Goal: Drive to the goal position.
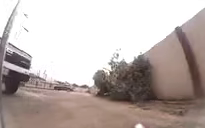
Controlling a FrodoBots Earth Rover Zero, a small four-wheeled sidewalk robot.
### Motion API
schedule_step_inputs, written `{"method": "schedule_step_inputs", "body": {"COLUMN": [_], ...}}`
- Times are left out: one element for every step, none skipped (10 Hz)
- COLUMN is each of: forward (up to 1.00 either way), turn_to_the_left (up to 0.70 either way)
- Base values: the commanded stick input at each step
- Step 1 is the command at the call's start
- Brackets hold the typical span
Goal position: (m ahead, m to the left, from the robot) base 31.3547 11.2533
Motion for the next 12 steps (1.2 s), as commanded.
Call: {"method": "schedule_step_inputs", "body": {"forward": [0.83, 0.83, 0.83, 0.84, 0.84, 0.83, 0.83, 0.83, 0.83, 0.83, 0.83, 0.83], "turn_to_the_left": [0.18, 0.33, 0.33, 0.33, 0.33, 0.33, 0.33, 0.33, 0.17, 0.03, 0.03, 0.03]}}
